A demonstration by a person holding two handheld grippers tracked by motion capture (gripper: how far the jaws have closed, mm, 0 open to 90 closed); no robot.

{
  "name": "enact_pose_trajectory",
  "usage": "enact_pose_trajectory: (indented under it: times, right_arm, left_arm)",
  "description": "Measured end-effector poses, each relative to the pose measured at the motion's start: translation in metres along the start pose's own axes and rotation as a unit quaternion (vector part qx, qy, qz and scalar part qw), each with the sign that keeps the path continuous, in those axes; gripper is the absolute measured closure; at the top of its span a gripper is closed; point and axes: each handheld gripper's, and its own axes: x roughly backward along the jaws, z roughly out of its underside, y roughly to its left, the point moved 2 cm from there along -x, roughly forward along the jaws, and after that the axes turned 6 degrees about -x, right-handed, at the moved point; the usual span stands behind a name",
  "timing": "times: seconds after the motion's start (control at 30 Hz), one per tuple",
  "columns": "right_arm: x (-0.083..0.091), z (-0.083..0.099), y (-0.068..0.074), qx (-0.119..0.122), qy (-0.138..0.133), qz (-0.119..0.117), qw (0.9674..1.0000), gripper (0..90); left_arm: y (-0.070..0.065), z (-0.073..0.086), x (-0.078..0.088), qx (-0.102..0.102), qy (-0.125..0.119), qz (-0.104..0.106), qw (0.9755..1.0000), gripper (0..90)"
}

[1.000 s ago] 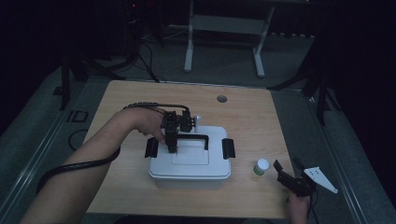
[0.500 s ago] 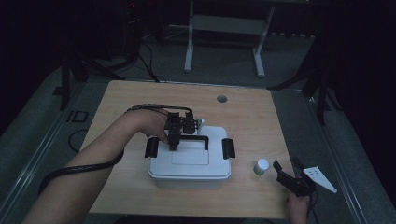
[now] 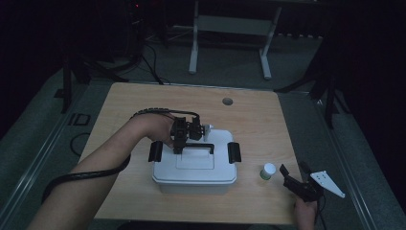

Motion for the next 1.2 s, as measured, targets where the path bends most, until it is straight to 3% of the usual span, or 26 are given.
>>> enact_pose_trajectory:
  times: [0.37, 0.57, 0.73, 1.2]
  right_arm:
    - [0.0, 0.0, 0.0, 0.001, 0.001, 0.001, 1.0, 13.2]
    - [0.0, 0.0, 0.0, -0.001, 0.0, 0.002, 1.0, 13.1]
    - [0.0, 0.0, 0.0, -0.002, 0.0, 0.001, 1.0, 13.2]
    - [0.0, 0.0, 0.0, -0.001, 0.001, 0.003, 1.0, 13.2]
  left_arm:
    - [0.002, 0.004, 0.001, -0.009, -0.02, 0.01, 0.9997, 83.6]
    - [0.001, 0.004, 0.002, -0.016, -0.017, 0.007, 0.9997, 83.6]
    - [0.0, 0.006, 0.004, -0.01, -0.018, 0.009, 0.9997, 83.6]
    - [-0.006, 0.013, 0.023, -0.013, -0.026, -0.003, 0.9996, 83.6]
